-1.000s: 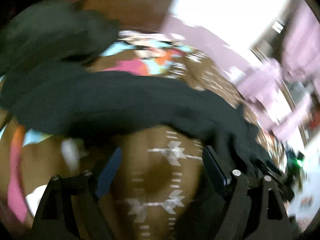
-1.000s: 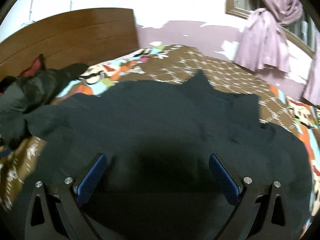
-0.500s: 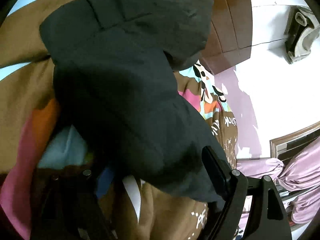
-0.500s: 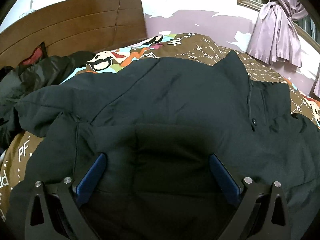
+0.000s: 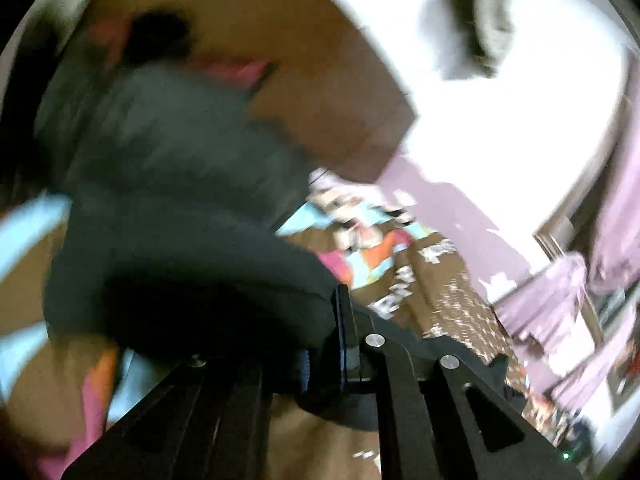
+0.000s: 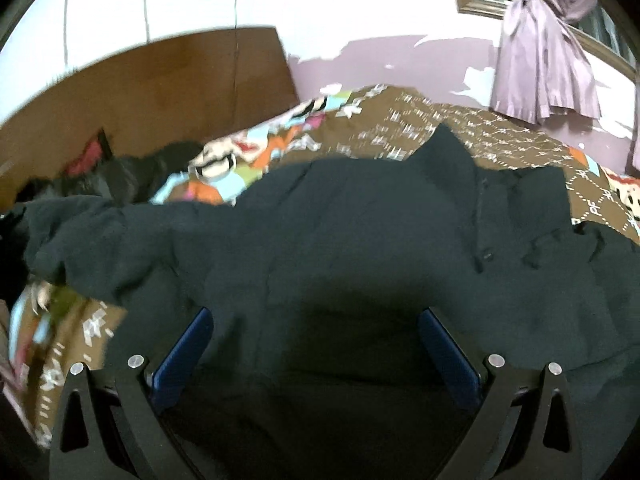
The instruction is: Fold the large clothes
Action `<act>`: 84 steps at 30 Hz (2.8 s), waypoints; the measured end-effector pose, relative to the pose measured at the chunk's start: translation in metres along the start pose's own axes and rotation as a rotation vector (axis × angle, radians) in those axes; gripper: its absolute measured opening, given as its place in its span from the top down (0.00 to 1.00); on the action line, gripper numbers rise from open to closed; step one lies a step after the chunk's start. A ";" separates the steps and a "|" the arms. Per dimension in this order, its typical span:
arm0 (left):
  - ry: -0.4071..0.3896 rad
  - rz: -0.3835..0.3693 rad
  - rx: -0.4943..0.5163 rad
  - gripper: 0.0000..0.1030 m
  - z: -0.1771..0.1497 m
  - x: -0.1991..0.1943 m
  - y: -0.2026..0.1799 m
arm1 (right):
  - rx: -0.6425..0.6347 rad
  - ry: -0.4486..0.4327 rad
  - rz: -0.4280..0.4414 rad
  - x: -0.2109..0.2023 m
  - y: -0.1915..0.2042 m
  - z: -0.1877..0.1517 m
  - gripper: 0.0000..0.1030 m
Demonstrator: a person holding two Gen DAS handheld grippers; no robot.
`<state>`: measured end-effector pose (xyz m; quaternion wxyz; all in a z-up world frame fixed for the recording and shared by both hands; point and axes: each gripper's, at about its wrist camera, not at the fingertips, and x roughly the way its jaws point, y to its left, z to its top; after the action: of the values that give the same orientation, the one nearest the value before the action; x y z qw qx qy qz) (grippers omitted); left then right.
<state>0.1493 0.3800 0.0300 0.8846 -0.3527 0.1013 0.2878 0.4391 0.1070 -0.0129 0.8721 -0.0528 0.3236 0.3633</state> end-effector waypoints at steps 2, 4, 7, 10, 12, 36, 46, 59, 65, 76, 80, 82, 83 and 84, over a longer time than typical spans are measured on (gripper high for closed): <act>-0.029 -0.041 0.075 0.94 0.008 -0.009 -0.023 | 0.046 -0.034 0.011 -0.019 -0.015 0.008 0.00; -0.049 -0.115 0.157 0.94 0.018 -0.018 -0.053 | 0.088 -0.063 -0.006 -0.036 -0.029 0.014 0.00; -0.056 -0.242 0.278 0.94 0.027 -0.030 -0.102 | 0.174 -0.106 -0.048 -0.061 -0.060 0.020 0.00; -0.026 -0.384 0.408 0.94 0.024 -0.038 -0.160 | 0.279 -0.140 -0.124 -0.083 -0.099 0.021 0.00; -0.004 -0.452 0.502 0.94 0.013 -0.039 -0.197 | 0.331 -0.159 -0.158 -0.094 -0.122 0.018 0.00; 0.725 -0.660 1.119 0.80 -0.301 0.031 -0.343 | 0.661 -0.156 -0.068 -0.149 -0.252 -0.059 0.00; 0.762 -0.748 1.048 0.48 -0.280 0.018 -0.317 | 0.828 -0.230 0.254 -0.154 -0.258 -0.077 0.00; 0.575 -0.501 0.750 0.33 -0.177 0.043 -0.265 | 0.931 -0.190 0.287 -0.168 -0.273 -0.105 0.03; 0.526 -0.256 0.544 0.33 -0.128 0.078 -0.201 | 0.770 -0.020 0.089 -0.150 -0.245 -0.097 0.57; 0.661 -0.352 0.373 0.87 -0.116 0.120 -0.173 | 0.657 -0.083 -0.023 -0.162 -0.234 -0.077 0.95; 0.601 -0.353 0.391 0.96 -0.116 0.096 -0.174 | 0.571 -0.135 -0.121 -0.166 -0.228 -0.050 0.95; 0.578 -0.345 0.403 0.97 -0.122 0.081 -0.176 | 0.556 -0.139 -0.157 -0.163 -0.230 -0.043 0.95; 0.563 -0.341 0.417 0.97 -0.124 0.072 -0.176 | 0.557 -0.134 -0.172 -0.160 -0.231 -0.043 0.95; 0.551 -0.341 0.427 0.98 -0.129 0.068 -0.175 | 0.558 -0.122 -0.188 -0.155 -0.234 -0.045 0.95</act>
<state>0.3094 0.2193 0.0084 0.9129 -0.2364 0.3328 0.0035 0.4896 -0.1719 0.0117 0.9006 0.1810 0.3515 0.1805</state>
